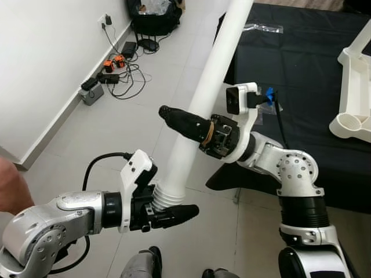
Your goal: Building children table
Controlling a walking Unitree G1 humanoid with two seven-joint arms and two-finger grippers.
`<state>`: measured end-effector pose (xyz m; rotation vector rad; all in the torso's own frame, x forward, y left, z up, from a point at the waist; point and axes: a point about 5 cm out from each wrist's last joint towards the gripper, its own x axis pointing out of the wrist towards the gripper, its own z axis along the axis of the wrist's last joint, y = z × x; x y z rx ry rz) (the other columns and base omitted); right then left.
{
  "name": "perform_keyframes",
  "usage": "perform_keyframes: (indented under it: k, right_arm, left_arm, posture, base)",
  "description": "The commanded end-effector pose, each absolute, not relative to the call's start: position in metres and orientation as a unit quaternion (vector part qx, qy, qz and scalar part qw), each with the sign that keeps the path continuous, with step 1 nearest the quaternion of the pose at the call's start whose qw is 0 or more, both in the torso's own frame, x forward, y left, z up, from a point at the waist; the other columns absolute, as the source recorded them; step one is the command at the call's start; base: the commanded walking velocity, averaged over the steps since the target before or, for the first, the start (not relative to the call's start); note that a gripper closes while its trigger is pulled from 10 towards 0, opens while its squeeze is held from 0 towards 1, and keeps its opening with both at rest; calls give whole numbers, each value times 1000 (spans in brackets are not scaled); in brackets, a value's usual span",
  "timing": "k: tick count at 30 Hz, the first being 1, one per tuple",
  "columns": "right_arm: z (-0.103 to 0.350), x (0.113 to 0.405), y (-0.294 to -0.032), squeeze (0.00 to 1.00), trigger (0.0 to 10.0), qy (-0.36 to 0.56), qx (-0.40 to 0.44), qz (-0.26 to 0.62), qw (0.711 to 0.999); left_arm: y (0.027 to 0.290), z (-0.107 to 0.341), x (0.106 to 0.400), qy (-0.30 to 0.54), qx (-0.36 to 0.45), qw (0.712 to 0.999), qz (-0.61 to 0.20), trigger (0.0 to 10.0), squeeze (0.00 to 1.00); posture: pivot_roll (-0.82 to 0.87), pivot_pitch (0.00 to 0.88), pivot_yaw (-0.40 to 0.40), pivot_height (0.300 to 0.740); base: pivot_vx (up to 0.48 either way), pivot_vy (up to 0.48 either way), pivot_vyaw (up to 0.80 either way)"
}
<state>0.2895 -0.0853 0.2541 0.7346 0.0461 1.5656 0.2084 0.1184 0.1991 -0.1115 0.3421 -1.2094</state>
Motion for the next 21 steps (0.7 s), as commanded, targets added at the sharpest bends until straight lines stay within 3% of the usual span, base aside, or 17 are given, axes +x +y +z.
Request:
perform_keyframes:
  k: [1,10,21]
  right_arm:
    - [254,285,-81,0,10000,21,311,697,646]
    - [248,287,-83,0,10000,31,277,697,661]
    - [249,287,-83,0,10000,33,274,705,654]
  left_arm:
    - [113,198,202,162,-53,796,-581,10000,0]
    - [115,194,195,175,-51,791,-584,10000,0]
    - [118,189,189,187,-37,786,-588,10000,0]
  posture:
    - [72,182,-8,740]
    - [78,190,-10,740]
    - [77,191,-8,740]
  base:
    - [0,0,0]
    - [0,0,0]
    - [0,0,0]
